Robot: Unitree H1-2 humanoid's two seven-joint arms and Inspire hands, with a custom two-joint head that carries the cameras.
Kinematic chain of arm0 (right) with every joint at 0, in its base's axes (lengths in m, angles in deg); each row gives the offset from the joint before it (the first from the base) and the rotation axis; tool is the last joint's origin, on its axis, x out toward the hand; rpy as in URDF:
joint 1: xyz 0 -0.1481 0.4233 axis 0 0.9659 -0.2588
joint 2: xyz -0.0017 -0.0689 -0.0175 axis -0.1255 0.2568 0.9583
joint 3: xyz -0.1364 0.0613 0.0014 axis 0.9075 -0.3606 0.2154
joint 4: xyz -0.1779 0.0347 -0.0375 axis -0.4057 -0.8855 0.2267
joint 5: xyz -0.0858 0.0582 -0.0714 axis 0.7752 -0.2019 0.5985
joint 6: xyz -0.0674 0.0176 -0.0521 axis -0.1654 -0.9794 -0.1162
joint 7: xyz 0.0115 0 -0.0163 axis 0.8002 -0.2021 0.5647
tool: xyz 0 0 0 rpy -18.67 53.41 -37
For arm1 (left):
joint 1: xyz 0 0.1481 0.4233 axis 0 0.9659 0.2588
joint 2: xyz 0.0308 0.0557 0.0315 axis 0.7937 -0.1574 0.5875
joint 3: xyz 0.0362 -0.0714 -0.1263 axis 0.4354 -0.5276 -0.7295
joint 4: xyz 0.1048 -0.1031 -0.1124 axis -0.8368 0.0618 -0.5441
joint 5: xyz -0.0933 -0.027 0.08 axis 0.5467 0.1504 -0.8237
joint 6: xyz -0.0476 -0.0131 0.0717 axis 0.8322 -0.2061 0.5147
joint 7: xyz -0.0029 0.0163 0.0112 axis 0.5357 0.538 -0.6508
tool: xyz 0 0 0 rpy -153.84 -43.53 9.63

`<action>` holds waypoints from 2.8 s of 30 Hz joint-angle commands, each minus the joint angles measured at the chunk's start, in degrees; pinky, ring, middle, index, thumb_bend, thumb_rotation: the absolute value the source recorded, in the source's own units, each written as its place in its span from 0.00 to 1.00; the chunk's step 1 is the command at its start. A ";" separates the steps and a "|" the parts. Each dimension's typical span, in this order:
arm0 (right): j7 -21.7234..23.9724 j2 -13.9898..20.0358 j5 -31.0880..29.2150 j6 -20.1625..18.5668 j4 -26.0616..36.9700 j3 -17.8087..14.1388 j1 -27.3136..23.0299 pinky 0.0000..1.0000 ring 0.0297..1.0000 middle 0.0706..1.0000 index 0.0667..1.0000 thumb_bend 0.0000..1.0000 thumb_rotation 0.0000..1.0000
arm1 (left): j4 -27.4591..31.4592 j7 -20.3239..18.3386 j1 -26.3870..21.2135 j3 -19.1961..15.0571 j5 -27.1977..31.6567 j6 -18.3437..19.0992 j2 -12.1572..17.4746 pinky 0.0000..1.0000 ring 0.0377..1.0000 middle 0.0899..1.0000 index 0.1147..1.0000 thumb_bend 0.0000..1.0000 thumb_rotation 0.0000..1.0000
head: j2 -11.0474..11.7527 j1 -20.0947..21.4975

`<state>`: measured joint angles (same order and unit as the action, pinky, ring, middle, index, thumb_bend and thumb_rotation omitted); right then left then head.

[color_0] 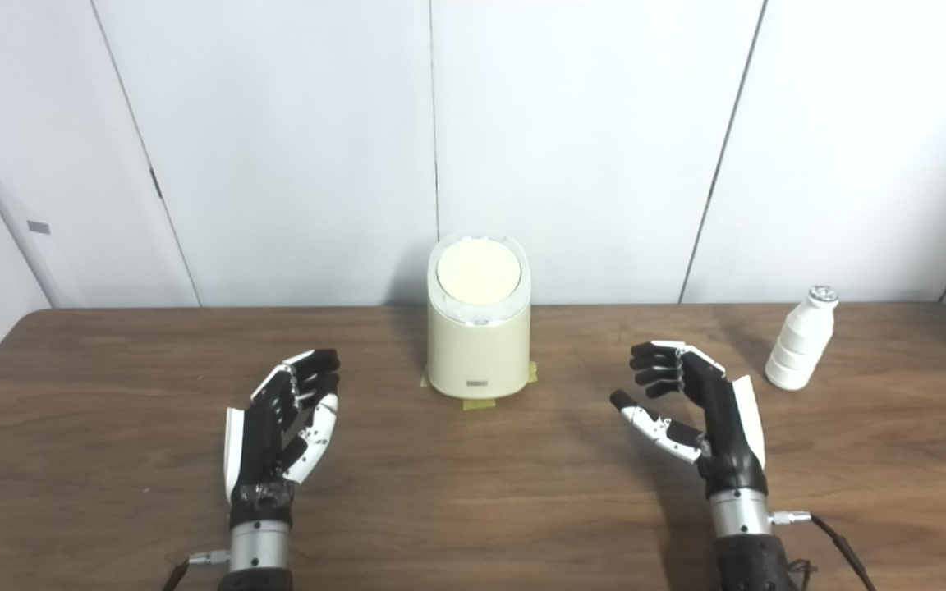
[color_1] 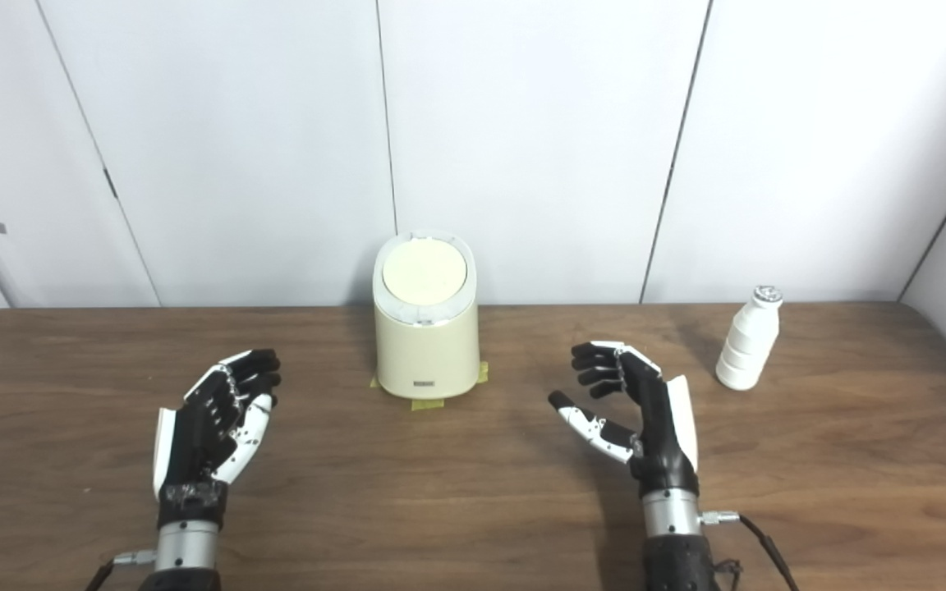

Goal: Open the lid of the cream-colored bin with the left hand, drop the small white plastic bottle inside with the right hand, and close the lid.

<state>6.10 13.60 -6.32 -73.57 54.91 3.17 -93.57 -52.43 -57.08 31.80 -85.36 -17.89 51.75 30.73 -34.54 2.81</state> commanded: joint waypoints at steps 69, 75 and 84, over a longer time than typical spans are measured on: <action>-1.56 0.40 1.94 1.04 -1.70 0.19 2.19 0.48 0.54 0.56 0.57 0.34 0.16 | 12.09 -12.23 -31.66 6.16 -29.71 40.58 -5.96 1.00 1.00 1.00 1.00 0.82 0.42 | 0.04 1.33; -1.52 0.35 1.44 1.26 -1.74 0.16 2.19 0.49 0.54 0.56 0.57 0.35 0.17 | 6.70 -9.29 -34.75 8.33 -33.48 40.55 -5.17 1.00 1.00 1.00 1.00 0.84 0.44 | 0.04 1.33; -1.67 0.43 1.76 1.40 -1.68 0.24 2.28 0.49 0.54 0.56 0.57 0.35 0.16 | 1.41 -6.45 -37.60 8.58 -35.05 40.49 -4.85 1.00 1.00 1.00 1.00 0.82 0.39 | 0.01 1.38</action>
<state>5.17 13.96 -5.49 -73.50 55.10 3.41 -93.78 -51.18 -65.33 -2.51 -77.20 -51.83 92.47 25.55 -34.45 4.13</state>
